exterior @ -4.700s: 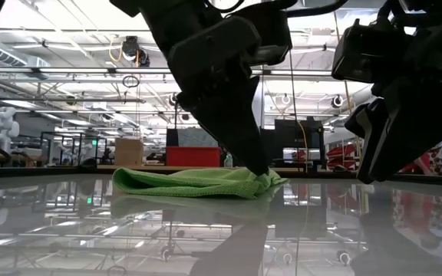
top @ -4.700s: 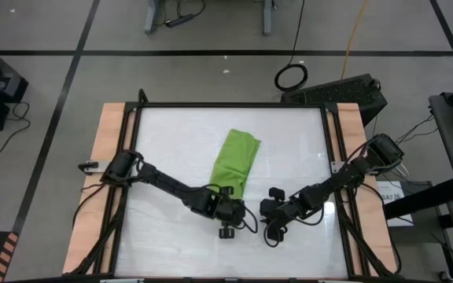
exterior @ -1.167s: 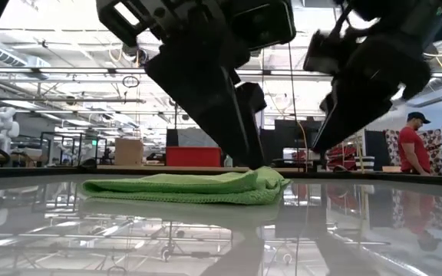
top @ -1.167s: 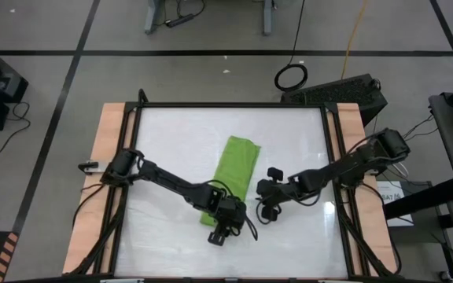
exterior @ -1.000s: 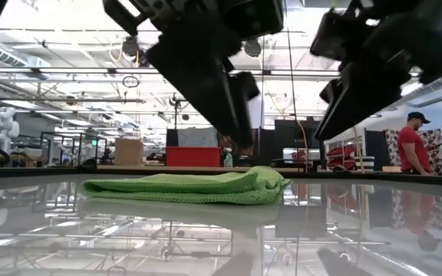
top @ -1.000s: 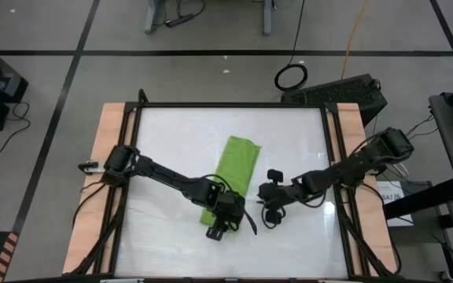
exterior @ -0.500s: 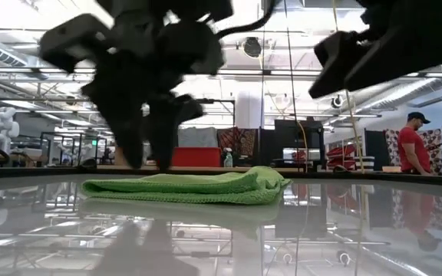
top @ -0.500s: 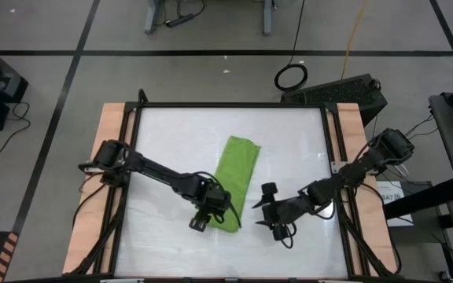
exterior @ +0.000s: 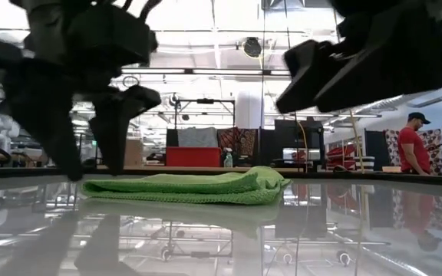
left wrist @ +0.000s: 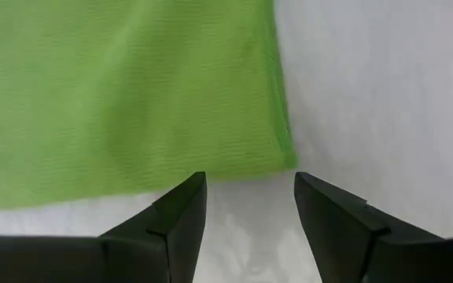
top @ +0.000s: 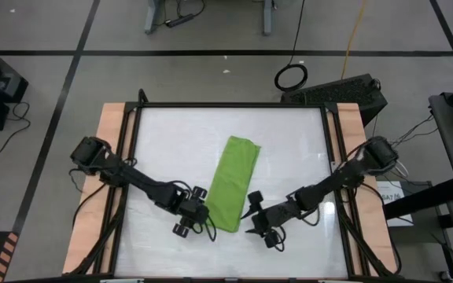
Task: Roll towel into tight, uniform cylinder
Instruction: Roll the green towel
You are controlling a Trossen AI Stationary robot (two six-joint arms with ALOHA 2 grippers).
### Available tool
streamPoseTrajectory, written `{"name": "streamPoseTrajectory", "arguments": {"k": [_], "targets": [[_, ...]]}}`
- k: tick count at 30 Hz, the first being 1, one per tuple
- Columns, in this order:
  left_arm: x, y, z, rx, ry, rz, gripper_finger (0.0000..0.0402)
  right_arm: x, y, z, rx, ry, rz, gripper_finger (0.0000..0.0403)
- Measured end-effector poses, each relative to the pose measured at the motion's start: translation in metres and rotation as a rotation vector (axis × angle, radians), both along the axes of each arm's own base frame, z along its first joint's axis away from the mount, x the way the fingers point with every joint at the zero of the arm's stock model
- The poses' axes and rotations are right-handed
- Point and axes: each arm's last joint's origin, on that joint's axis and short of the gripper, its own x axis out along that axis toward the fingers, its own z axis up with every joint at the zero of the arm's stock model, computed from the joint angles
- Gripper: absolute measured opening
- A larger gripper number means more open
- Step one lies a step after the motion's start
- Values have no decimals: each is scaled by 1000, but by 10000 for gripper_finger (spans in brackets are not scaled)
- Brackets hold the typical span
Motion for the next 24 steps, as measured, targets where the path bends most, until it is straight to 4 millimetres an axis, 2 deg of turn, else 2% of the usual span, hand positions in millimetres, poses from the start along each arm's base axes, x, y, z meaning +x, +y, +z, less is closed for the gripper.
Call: {"name": "streamPoseTrajectory", "arguments": {"k": [5, 9, 15, 20, 24], "targets": [[-7, -8, -12, 53, -51, -63, 201, 21, 8, -13, -10, 27, 23, 207], [-6, -9, -11, 89, -78, -79, 201, 33, 12, -22, -31, 78, 53, 201], [-3, -7, -15, 109, -84, -89, 201, 43, 12, -42, -86, 206, 41, 180], [-1, -7, -18, 104, -87, -86, 201, 45, 12, -46, -74, 229, 21, 141], [0, -7, -18, 99, -94, -86, 201, 45, 7, -47, -15, 278, -45, 78]]}}
